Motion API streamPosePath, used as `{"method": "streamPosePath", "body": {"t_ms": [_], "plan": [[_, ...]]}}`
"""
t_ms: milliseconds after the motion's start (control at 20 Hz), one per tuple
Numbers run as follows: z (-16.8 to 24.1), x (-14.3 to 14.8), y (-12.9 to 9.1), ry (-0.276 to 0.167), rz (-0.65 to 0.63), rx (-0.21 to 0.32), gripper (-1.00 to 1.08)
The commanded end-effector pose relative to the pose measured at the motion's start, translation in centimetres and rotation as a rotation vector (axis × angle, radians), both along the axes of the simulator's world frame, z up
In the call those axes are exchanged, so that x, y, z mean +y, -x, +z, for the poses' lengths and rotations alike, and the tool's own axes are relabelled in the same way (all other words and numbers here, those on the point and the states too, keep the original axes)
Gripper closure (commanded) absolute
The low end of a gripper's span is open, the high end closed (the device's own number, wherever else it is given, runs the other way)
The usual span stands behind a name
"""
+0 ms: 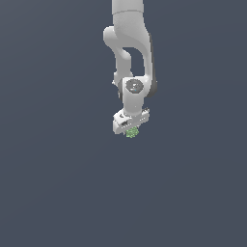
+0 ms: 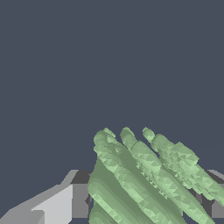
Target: Pick up the object and move it to a goal position.
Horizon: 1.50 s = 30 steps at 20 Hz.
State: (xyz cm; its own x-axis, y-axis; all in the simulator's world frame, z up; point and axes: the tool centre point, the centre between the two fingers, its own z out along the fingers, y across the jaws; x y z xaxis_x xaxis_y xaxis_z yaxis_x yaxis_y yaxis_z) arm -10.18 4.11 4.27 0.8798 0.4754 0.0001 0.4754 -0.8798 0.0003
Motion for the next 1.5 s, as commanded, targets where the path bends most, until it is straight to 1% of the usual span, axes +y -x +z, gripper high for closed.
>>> {"method": "streamPosePath", "body": {"t_ms": [0,300,950,1200,1450], "plan": [[0.2,-1.0,-0.6,0.000,-0.001,0.000,1.08],[0.8,-4.7,-2.9,0.000,-0.001,0.000,1.08],[2.7,-15.5,-9.7,-0.001,-0.001,0.000,1.08],[3.2,-18.0,-11.5,-0.001,-0.001,0.000,1.08],[3.4,-19.5,-12.6,0.000,0.000,0.000,1.08]]}}
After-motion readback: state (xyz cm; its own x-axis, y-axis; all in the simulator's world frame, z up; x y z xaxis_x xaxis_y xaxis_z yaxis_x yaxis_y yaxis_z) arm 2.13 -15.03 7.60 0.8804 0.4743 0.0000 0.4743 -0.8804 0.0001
